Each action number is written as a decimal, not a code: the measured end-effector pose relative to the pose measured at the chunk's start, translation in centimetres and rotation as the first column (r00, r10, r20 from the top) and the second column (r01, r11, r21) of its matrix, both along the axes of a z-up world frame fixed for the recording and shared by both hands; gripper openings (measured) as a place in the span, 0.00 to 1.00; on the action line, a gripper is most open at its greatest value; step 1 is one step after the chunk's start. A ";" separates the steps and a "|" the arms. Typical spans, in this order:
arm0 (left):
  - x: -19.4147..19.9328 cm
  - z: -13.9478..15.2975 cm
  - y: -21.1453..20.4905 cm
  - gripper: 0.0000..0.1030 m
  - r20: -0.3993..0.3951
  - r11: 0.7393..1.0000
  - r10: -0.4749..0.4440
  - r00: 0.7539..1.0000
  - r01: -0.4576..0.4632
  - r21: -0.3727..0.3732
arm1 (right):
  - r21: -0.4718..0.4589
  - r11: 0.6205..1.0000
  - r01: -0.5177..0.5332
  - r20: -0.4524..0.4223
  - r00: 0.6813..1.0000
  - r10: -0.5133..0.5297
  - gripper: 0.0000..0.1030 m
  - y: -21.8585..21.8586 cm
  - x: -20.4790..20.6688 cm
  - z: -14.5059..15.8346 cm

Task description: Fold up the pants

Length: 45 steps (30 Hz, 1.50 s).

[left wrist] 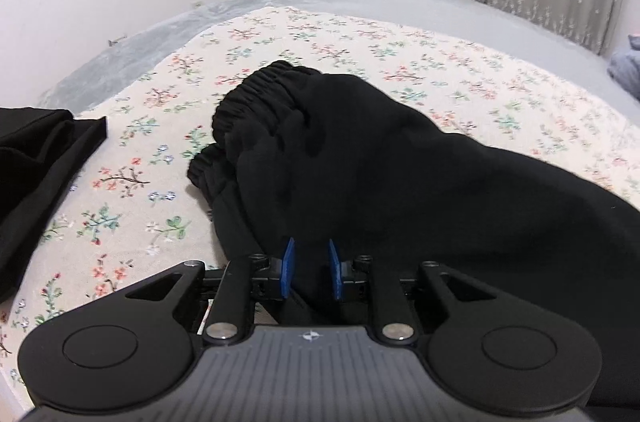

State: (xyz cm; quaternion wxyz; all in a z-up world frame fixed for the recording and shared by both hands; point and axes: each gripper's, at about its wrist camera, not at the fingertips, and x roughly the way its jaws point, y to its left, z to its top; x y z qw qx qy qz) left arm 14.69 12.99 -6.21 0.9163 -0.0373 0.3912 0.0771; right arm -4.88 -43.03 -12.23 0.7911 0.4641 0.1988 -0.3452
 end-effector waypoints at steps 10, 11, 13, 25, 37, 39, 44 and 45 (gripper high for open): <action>-0.8 0.1 -3.0 0.45 0.010 0.986 -0.164 0.986 0.164 0.014 | -0.168 0.982 0.083 -0.085 0.992 -0.098 0.21 -1.2 -0.8 3.0; -0.3 -0.5 -3.1 0.44 -0.022 0.987 -0.157 0.987 0.158 0.026 | -0.184 0.977 0.106 -0.096 0.987 -0.125 0.21 -1.4 -1.0 3.0; 0.4 -1.6 -3.3 0.44 -0.082 0.987 -0.145 0.986 0.150 0.050 | -0.204 0.973 0.113 -0.143 0.979 -0.144 0.21 -1.9 -1.0 2.6; 0.8 -1.5 0.1 0.27 -0.105 0.996 -0.057 0.993 0.050 -0.070 | -0.338 0.941 0.026 -0.111 0.992 -0.068 0.22 0.4 -0.5 4.5; -1.1 0.2 -3.0 0.54 0.015 0.960 -0.224 0.974 0.224 -0.168 | -0.788 0.502 -0.357 -0.283 0.934 0.219 0.24 18.5 8.4 10.3; -1.1 0.1 -4.1 0.55 0.021 0.959 -0.244 0.969 0.245 -0.141 | -0.812 0.388 -0.436 -0.345 0.895 0.282 0.24 23.1 10.3 9.7; -0.7 -0.6 -5.7 0.58 0.017 0.963 -0.268 0.963 0.268 -0.041 | -0.768 0.064 -0.637 -0.572 0.728 0.377 0.27 34.3 13.1 4.8; -0.7 -0.7 -6.0 0.58 0.012 0.963 -0.268 0.963 0.268 -0.018 | -0.742 0.008 -0.671 -0.618 0.688 0.380 0.27 35.9 13.4 3.5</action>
